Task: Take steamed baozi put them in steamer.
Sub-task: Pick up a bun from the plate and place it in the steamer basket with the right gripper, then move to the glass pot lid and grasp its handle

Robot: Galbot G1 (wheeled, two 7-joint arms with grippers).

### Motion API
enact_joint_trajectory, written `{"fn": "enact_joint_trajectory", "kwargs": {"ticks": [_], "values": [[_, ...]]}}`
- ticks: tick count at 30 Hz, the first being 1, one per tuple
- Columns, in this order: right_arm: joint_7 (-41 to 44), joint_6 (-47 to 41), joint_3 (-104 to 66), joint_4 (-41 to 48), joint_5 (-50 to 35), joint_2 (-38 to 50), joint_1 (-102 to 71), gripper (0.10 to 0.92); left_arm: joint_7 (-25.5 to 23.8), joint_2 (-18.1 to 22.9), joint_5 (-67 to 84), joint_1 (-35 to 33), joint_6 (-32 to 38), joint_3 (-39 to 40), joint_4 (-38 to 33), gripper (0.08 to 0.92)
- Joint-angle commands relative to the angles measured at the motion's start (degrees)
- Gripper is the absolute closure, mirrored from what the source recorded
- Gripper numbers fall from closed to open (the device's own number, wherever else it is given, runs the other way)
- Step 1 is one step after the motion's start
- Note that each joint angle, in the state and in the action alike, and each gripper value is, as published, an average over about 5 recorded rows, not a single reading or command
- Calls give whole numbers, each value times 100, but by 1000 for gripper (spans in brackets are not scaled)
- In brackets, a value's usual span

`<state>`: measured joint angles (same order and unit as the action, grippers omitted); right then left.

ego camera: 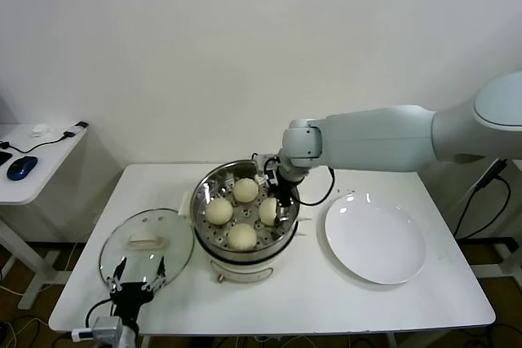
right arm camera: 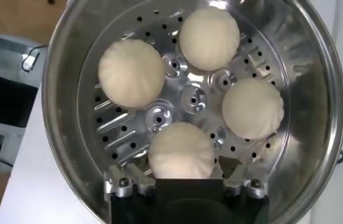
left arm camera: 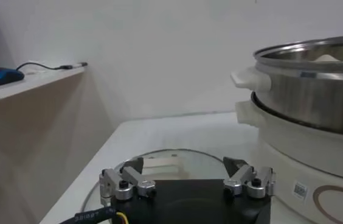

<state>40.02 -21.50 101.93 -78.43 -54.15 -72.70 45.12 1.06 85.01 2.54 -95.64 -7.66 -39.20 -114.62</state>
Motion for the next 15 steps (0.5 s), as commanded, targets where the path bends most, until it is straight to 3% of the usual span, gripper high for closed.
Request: {"fn": "enact_joint_trajectory", "kwargs": {"ticks": [1,5,8,10,15], "values": [[612,548,-173,119,-100,157,85,205,0,7,-6,9,2,13,26,177],[1018,904,-438,152,-347,578,336,203,0,-7,3,-5,0,-3,-8,177],[664,966,-1023,248,-557,1097,284,202,-3,-13,-2,-24,-3,-3,-39,177],[-63,965,-1603,337,-564,1452,58,203,-6,-10,-10,-38,-3,5,-66,177],[-2781,909,-3399,632,-163,2091,-945,203,-7,24,-27,-85,6,12,-141,177]]}}
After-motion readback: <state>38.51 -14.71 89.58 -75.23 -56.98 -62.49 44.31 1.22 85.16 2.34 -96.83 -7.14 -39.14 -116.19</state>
